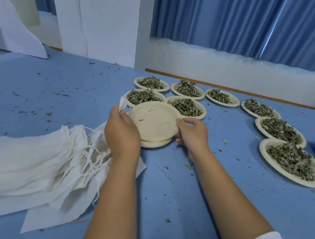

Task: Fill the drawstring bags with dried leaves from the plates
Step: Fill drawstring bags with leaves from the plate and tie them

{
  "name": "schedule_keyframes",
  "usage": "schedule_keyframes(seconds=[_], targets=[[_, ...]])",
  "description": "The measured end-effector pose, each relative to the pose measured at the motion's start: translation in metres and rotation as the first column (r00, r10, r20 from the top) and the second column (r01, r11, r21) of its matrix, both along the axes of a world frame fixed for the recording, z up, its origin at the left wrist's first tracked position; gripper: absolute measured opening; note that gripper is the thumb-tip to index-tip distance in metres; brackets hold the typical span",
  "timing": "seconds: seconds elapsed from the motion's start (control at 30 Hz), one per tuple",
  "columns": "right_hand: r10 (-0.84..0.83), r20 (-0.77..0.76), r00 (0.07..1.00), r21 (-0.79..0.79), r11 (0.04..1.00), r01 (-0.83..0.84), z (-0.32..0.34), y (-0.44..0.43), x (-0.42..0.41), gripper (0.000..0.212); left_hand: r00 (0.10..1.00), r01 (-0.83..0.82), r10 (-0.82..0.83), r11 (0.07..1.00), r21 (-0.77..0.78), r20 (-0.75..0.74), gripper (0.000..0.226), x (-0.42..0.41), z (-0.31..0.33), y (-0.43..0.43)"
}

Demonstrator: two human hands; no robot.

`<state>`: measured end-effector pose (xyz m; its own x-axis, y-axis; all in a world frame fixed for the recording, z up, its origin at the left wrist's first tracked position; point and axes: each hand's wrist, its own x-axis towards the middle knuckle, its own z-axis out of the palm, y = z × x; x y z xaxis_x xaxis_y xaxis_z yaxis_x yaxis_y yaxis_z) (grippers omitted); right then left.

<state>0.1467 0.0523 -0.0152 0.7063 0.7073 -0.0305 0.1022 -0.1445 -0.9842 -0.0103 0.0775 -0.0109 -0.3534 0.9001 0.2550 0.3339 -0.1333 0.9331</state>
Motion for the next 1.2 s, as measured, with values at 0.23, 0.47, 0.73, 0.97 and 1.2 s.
schedule_keyframes(seconds=[0.23,0.47,0.73,0.97,1.2], targets=[[0.049,0.185,0.982,-0.058,0.998,-0.039,-0.005,-0.001,0.000,0.020,0.988,0.155,-0.154,0.986,0.067,-0.020,0.031,0.015,-0.002,-0.004],[0.111,0.460,0.881,-0.099,0.992,-0.074,-0.010,-0.003,-0.002,0.008,0.973,0.224,-0.220,0.972,0.066,-0.064,0.032,0.020,-0.003,-0.006],[0.142,0.233,0.962,0.007,0.989,-0.148,0.015,-0.017,-0.004,0.031,0.866,0.487,-0.450,0.857,0.166,-0.218,0.041,0.032,0.002,-0.017],[0.277,-0.306,0.911,0.237,0.949,-0.209,0.039,-0.067,0.028,0.021,0.497,0.809,-0.644,0.587,0.041,-0.582,0.046,0.065,0.000,-0.049],[0.131,-0.285,0.950,-0.024,0.989,-0.144,0.013,-0.117,0.079,0.013,0.463,0.808,-0.656,0.589,-0.021,-0.597,0.040,0.099,-0.008,-0.086]])
